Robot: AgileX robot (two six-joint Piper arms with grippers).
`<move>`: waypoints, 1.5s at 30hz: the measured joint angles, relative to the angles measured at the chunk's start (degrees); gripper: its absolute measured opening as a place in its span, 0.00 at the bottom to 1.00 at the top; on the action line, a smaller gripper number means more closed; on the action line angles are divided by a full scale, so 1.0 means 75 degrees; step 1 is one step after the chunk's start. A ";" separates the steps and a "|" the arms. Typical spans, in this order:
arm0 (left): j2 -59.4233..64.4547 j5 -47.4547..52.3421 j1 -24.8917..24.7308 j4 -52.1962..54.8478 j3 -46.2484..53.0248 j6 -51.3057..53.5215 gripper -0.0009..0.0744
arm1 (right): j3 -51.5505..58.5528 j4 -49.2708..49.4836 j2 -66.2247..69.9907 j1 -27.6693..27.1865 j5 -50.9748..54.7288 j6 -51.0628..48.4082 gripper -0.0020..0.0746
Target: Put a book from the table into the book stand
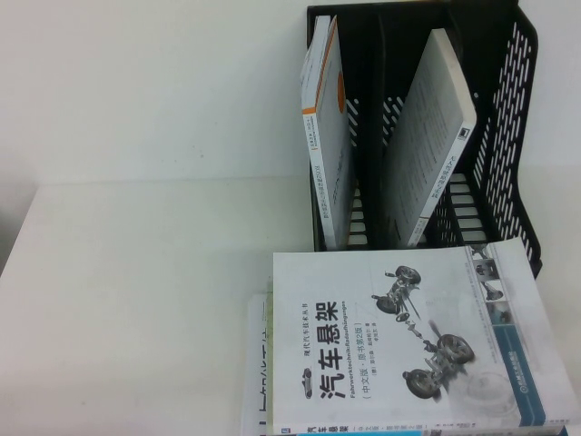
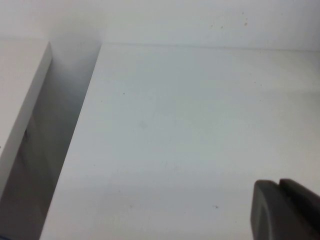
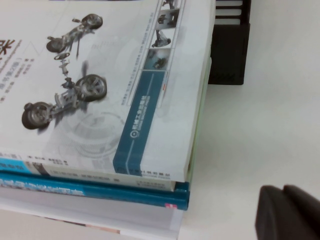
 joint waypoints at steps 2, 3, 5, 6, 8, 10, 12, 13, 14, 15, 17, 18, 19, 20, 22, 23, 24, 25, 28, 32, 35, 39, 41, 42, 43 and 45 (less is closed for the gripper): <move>0.0000 0.0000 0.0031 0.0000 0.0000 0.0089 0.01 | 0.0000 0.0000 0.0000 0.0000 0.0000 0.0000 0.03; 0.0000 0.0000 0.0028 0.0000 0.0000 0.0145 0.01 | 0.0000 0.0000 0.0000 0.0000 0.0000 0.0000 0.03; 0.0000 0.0000 0.0028 0.0000 0.0000 0.0205 0.01 | 0.0000 0.0000 0.0000 0.0000 0.0000 0.0000 0.03; 0.0000 0.0000 0.0028 0.0000 0.0000 0.0205 0.01 | 0.0000 0.0000 0.0000 0.0000 0.0000 0.0000 0.03; 0.0000 0.0000 0.0028 0.0015 0.0000 0.0217 0.01 | 0.0000 0.0000 0.0000 0.0000 0.0000 0.0000 0.03; 0.0000 0.0000 0.0028 0.0025 0.0000 0.0222 0.01 | 0.0000 0.0000 0.0000 0.0000 0.0000 0.0000 0.03; 0.0000 0.0005 0.0028 0.0025 0.0000 0.0222 0.01 | 0.0000 0.0000 0.0000 0.0000 0.0000 0.0000 0.03; 0.0000 0.0017 0.0028 0.0025 0.0000 0.0222 0.01 | 0.0000 0.0000 0.0000 0.0000 0.0000 0.0000 0.03; 0.0000 0.0017 0.0028 0.0025 0.0000 0.0222 0.01 | 0.0000 0.0000 0.0000 0.0000 0.0000 0.0000 0.03; 0.0000 0.0017 0.0028 0.0025 0.0000 0.0222 0.01 | 0.0000 0.0000 0.0000 0.0000 0.0000 0.0000 0.03; 0.0000 0.0017 0.0028 0.0025 0.0000 0.0222 0.01 | 0.0000 0.0000 0.0000 0.0000 0.0000 0.0000 0.03; 0.0000 0.0017 0.0028 0.0025 0.0000 0.0222 0.01 | 0.0000 0.0000 0.0000 0.0000 0.0000 0.0000 0.03; 0.0000 0.0017 0.0028 0.0025 0.0000 0.0222 0.01 | 0.0000 0.0000 0.0000 0.0000 0.0000 0.0000 0.03; 0.0000 0.0017 0.0028 0.0025 0.0000 0.0222 0.01 | 0.0000 0.0000 0.0000 0.0000 0.0000 0.0000 0.03; 0.0000 0.0021 0.0028 0.0025 0.0000 0.0222 0.01 | 0.0000 0.0000 0.0000 0.0000 0.0000 0.0000 0.03; 0.0000 0.0034 0.0028 0.0025 0.0000 0.0222 0.01 | 0.0000 0.0000 0.0000 0.0000 0.0000 0.0000 0.03; 0.0000 0.0034 0.0028 0.0025 0.0000 0.0222 0.01 | 0.0000 0.0000 0.0000 0.0000 0.0000 0.0000 0.03; 0.0000 0.0034 0.0028 0.0025 0.0000 0.0222 0.01 | 0.0000 0.0000 0.0000 0.0000 0.0000 0.0000 0.03; 0.0000 0.0050 0.0028 0.0025 -0.0012 0.0234 0.01 | 0.0000 0.0000 0.0000 0.0000 0.0000 0.0000 0.03; 0.0000 0.0053 0.0028 0.0025 -0.0012 0.0234 0.01 | 0.0000 0.0000 0.0000 0.0000 0.0000 0.0000 0.03; 0.0000 0.0066 0.0028 0.0025 -0.0012 0.0234 0.01 | 0.0000 0.0000 0.0000 0.0000 0.0000 0.0000 0.03; 0.0000 0.0066 0.0028 0.0025 -0.0012 0.0234 0.01 | 0.0000 0.0000 0.0000 0.0000 0.0000 0.0000 0.03; 0.0000 0.0066 0.0028 0.0025 -0.0012 0.0234 0.01 | 0.0000 0.0000 0.0000 0.0000 0.0000 0.0000 0.03; 0.0000 0.0066 0.0028 0.0025 -0.0012 0.0234 0.01 | 0.0000 -0.0026 -0.0017 0.0000 0.0000 0.0000 0.03; 0.0000 0.0066 0.0028 0.0025 -0.0012 0.0234 0.01 | 0.0000 -0.0130 -0.0058 0.0000 0.0000 0.0000 0.03; 0.0000 0.0066 0.0028 0.0025 -0.0012 0.0234 0.01 | 0.0000 -0.0324 -0.0192 -0.0098 0.0000 0.0000 0.03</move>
